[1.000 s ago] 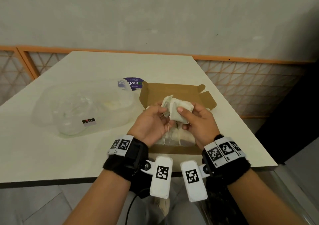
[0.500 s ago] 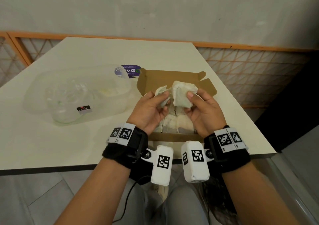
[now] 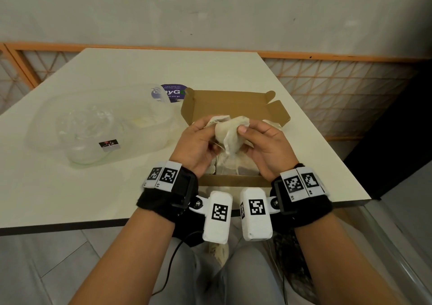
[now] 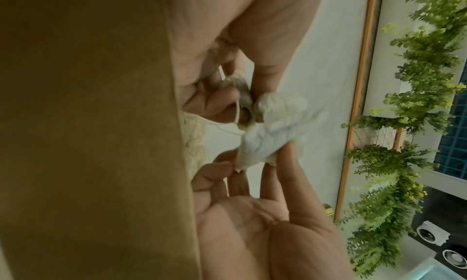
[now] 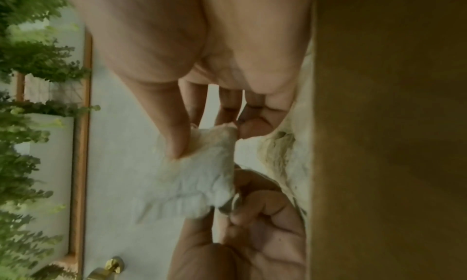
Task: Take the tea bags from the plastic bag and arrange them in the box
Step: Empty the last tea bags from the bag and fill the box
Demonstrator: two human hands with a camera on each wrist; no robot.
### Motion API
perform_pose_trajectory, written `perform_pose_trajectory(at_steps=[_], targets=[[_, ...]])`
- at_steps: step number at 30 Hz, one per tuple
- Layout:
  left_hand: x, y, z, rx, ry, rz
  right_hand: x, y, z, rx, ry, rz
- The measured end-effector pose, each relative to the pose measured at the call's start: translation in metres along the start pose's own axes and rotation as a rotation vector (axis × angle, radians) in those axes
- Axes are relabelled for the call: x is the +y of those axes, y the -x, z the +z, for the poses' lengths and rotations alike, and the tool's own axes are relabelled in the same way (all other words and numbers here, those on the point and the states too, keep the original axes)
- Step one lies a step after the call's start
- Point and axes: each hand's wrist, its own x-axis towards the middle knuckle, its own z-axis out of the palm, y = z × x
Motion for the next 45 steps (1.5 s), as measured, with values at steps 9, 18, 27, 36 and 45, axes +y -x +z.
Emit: perform_pose_trajectory(at_steps=[9, 18, 27, 36, 45], targets=[[0.0, 0.0, -0.003, -0.056, -0.084, -0.032, 0.007, -0.002, 0.0, -0.043, 0.133, -0.031], [0.002, -0.003, -0.004, 0.047, 0.043, -0.056, 0.004, -0.003, -0.002, 0.073, 0.036, -0.066], [-0.002, -0.001, -0.003, 0.022, -0.06, 0.031, 0.004, -0.004, -0.003, 0.02, -0.122, -0.066], [-0.001, 0.003, 0.003, 0.059, -0.118, -0.015, 0.006, -0.002, 0.004, 0.153, 0.205, -0.116], [0.008, 0.011, 0.01, -0.085, -0.257, -0.054, 0.002, -0.003, 0.006, 0.25, 0.191, -0.109]])
